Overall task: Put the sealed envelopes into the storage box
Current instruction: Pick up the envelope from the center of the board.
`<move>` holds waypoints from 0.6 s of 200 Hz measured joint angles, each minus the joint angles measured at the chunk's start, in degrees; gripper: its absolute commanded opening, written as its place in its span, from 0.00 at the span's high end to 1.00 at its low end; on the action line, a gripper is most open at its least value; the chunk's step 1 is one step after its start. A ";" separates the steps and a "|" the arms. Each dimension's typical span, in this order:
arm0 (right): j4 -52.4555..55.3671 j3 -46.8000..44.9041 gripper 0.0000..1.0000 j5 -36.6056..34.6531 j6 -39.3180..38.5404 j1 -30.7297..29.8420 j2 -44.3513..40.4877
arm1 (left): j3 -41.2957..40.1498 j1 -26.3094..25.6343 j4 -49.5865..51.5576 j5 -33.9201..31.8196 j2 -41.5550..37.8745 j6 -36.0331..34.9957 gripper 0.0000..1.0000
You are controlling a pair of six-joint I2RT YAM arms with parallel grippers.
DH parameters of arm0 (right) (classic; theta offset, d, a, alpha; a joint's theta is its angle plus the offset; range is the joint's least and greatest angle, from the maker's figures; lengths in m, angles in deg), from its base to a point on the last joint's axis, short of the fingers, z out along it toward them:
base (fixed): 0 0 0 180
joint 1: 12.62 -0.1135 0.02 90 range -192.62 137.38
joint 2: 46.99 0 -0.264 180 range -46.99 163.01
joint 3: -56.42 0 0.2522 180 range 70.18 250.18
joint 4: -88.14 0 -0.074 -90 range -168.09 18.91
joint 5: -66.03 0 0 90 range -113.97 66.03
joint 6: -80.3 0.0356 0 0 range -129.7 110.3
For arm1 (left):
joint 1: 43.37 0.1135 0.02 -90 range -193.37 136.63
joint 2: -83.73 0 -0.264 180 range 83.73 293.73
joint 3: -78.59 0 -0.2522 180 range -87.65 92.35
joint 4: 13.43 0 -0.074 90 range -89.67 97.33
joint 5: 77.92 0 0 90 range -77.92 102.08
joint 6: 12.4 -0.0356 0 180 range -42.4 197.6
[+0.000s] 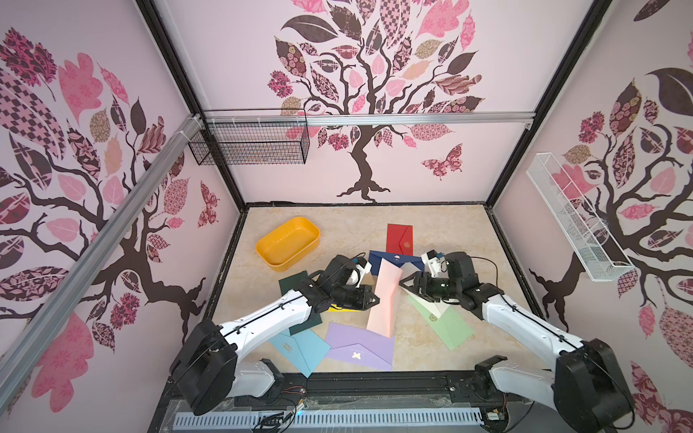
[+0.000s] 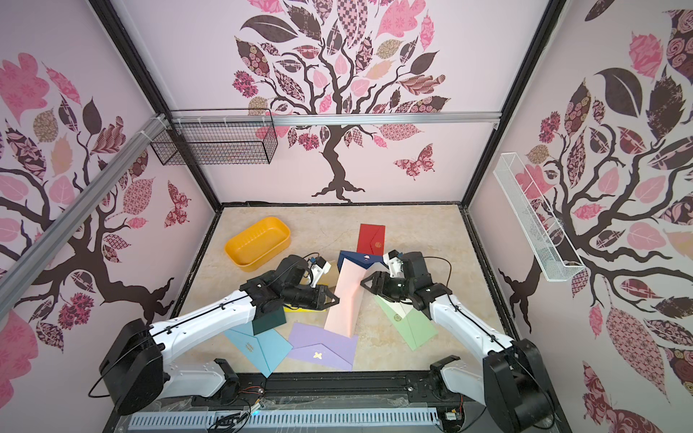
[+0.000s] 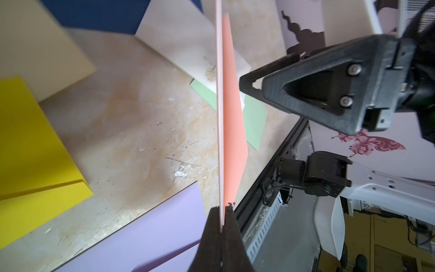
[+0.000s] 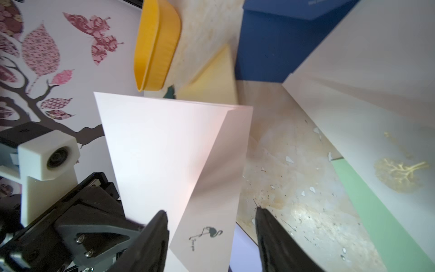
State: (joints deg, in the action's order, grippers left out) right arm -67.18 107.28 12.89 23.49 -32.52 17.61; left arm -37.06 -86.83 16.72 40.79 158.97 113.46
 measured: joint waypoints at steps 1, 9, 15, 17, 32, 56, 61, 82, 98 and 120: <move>0.02 0.04 0.36 0.07 -0.07 0.02 -0.17 | 0.11 0.00 0.00 0.07 -0.09 -0.07 1.00; 0.22 0.59 0.36 1.14 -0.63 0.13 -1.81 | 1.07 0.00 -0.07 0.55 -0.98 -0.74 1.00; 0.17 0.83 0.36 1.90 -0.94 0.17 -3.04 | 1.62 0.09 -0.20 0.98 -1.70 -1.22 1.00; 0.15 0.87 0.36 2.03 -1.01 0.20 -3.34 | 1.77 0.15 -0.24 1.14 -1.92 -1.36 1.00; -0.20 1.01 0.33 3.43 -1.29 0.20 -6.80 | 2.49 0.85 -0.48 2.27 -3.65 -1.86 1.00; -2.03 1.01 0.33 4.90 -0.72 0.22 -11.80 | 2.75 4.35 -1.81 5.31 -6.14 -1.73 1.00; -2.51 1.01 0.34 5.18 -0.57 0.22 -12.46 | 2.75 5.31 -2.19 5.97 -6.56 -1.64 1.00; -5.18 1.01 0.36 6.78 0.94 0.22 -13.81 | 2.73 9.99 -4.68 9.66 -8.24 -0.72 1.00; -7.80 1.01 0.38 8.24 2.25 0.22 -13.77 | 2.73 12.76 -6.95 12.74 -9.20 0.37 1.00; -12.66 1.01 0.40 10.69 4.74 0.22 -12.44 | 2.73 13.81 -8.94 16.63 -9.88 0.98 1.00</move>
State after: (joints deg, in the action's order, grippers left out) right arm -79.83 108.29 23.58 28.24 -32.30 5.17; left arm -34.33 -73.02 7.78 57.42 149.09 114.44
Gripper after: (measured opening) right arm 0.612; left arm 0.047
